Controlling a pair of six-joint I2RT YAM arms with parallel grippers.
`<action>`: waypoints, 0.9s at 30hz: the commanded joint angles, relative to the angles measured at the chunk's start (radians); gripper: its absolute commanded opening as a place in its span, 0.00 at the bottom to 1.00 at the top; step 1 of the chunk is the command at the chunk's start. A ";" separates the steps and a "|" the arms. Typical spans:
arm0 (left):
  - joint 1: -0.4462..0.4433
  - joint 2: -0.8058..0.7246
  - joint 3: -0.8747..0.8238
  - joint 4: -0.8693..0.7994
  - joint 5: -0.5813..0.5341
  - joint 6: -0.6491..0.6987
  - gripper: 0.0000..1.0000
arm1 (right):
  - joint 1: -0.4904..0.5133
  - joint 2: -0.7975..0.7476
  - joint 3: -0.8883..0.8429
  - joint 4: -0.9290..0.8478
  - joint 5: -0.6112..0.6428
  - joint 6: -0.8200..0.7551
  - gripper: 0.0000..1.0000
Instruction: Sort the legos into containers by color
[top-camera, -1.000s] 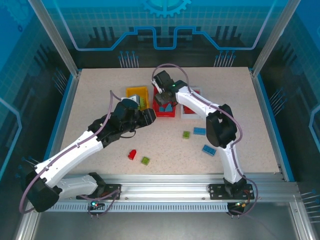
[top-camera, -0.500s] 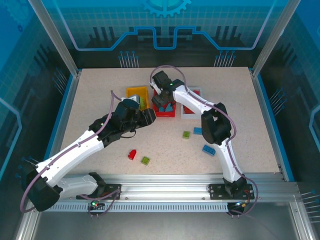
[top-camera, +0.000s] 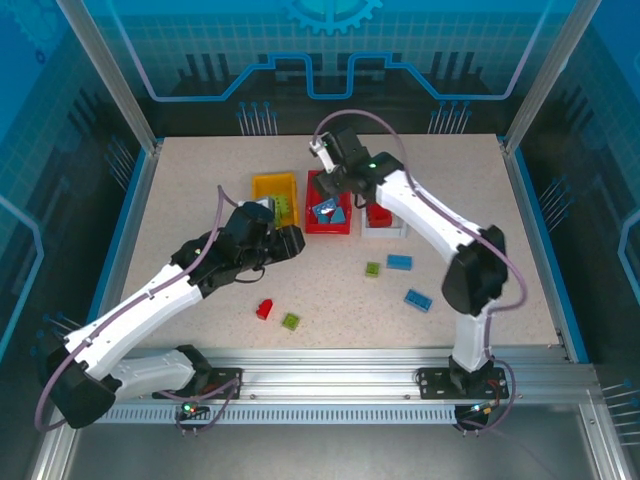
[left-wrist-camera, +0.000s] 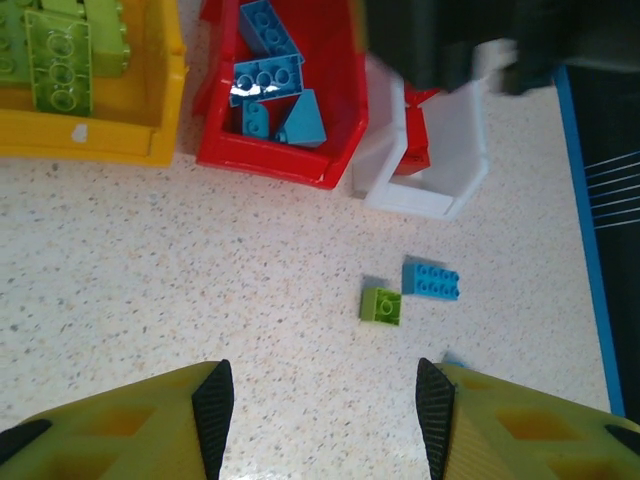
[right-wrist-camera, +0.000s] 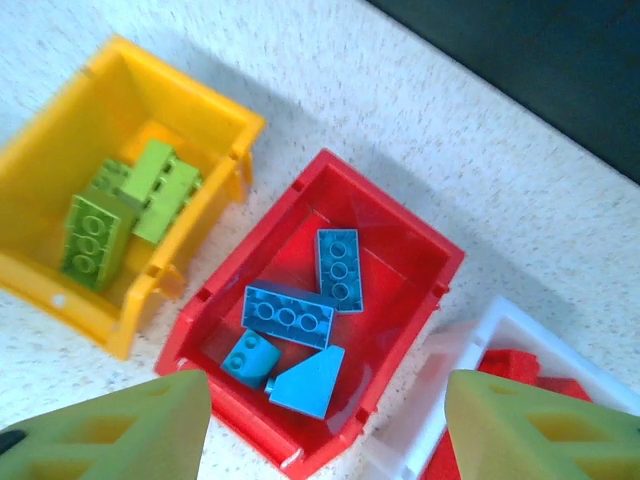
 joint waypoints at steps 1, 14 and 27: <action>-0.009 -0.030 -0.010 -0.102 -0.017 0.041 0.55 | 0.022 -0.157 -0.126 0.062 -0.031 0.068 0.63; -0.043 0.062 0.013 -0.115 0.130 0.170 0.56 | 0.181 -0.730 -0.675 0.009 -0.029 0.506 0.63; -0.274 0.641 0.315 0.035 -0.043 0.139 0.66 | 0.463 -1.154 -0.926 -0.250 0.233 0.930 0.67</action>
